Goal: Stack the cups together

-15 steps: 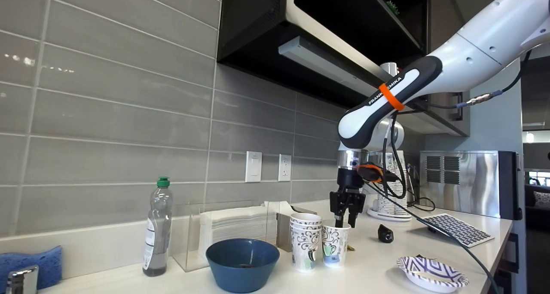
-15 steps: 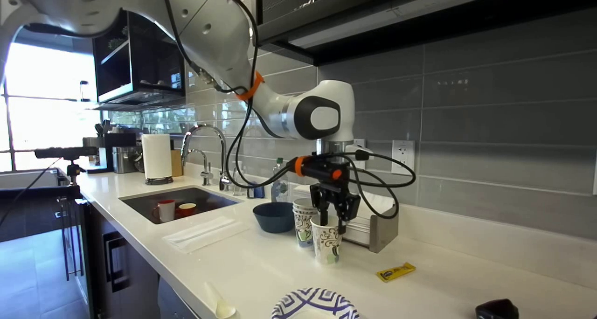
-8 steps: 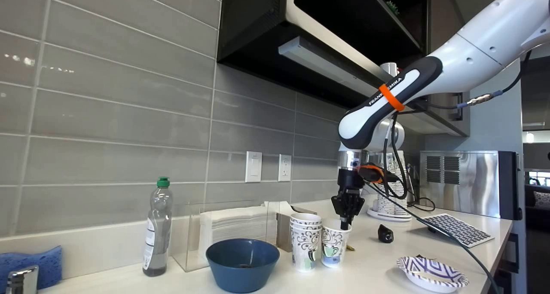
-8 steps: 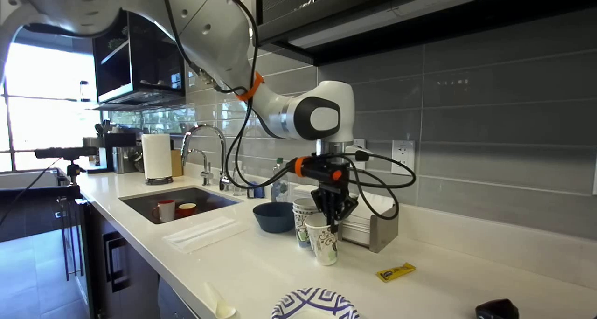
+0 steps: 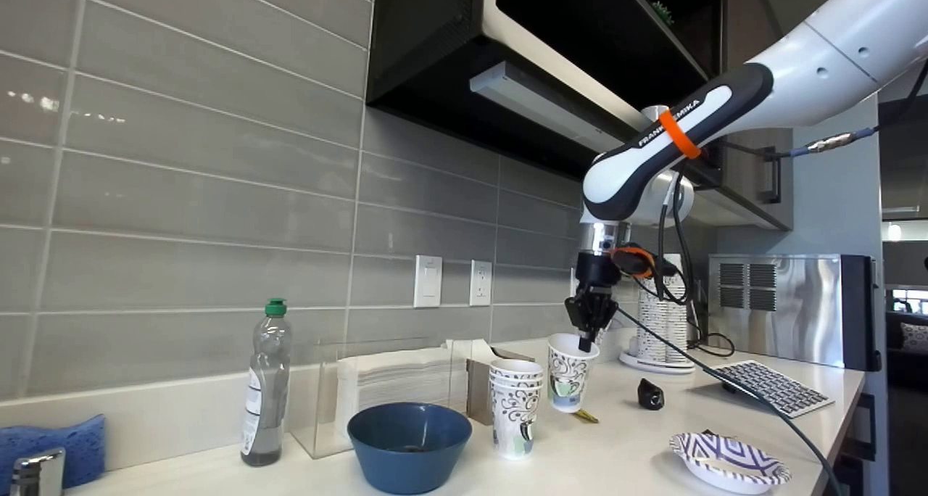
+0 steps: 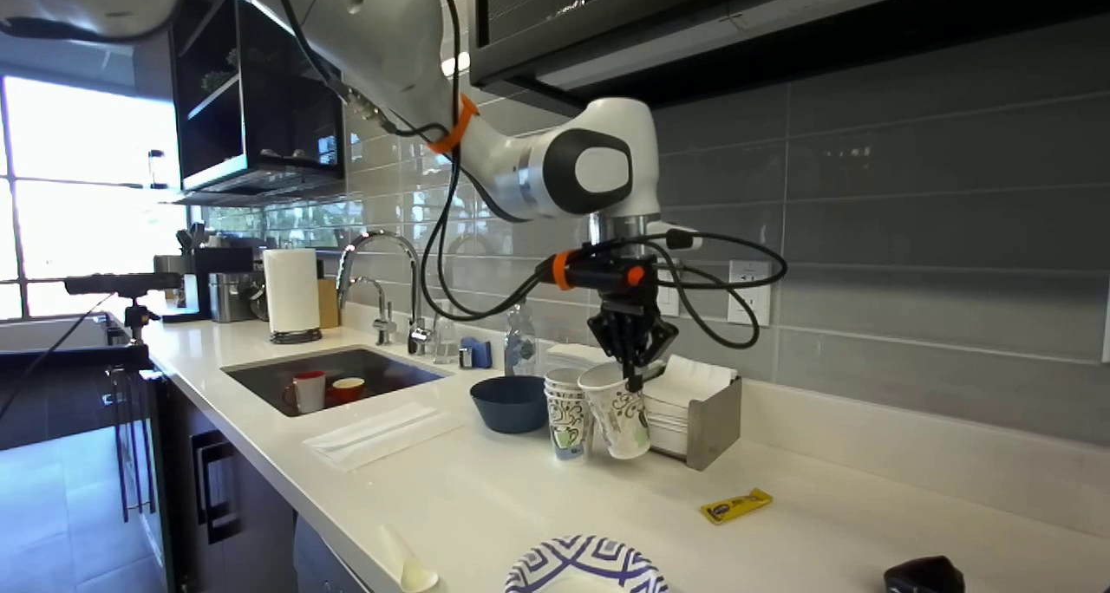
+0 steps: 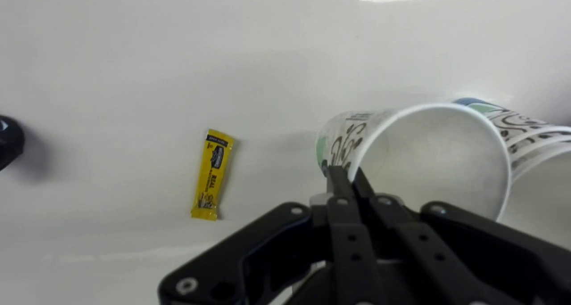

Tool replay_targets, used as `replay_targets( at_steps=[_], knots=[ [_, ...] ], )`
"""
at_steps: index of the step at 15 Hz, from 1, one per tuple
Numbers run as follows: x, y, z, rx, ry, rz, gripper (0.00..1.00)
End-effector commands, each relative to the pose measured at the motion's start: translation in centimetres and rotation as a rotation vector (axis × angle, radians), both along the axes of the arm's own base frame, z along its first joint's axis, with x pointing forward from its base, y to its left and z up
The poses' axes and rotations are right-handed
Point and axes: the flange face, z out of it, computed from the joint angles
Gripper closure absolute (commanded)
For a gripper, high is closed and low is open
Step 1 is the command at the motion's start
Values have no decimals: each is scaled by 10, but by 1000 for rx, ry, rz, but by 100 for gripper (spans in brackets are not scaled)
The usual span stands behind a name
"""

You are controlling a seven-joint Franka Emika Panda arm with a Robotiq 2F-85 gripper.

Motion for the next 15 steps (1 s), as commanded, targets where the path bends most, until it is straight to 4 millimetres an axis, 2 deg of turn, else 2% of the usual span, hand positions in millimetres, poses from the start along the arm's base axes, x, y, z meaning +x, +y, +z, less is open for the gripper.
replay_targets(
  at_steps=[1, 5, 8, 11, 15],
  knots=[
    [-16, 0, 56, -32, -41, 19, 99],
    [-25, 17, 108, -4, -96, 43, 99],
    [-28, 32, 130, 25, -112, 73, 99],
    [-26, 48, 135, 65, -114, 100, 99],
    [-20, 64, 131, 124, -106, 144, 99]
  ],
)
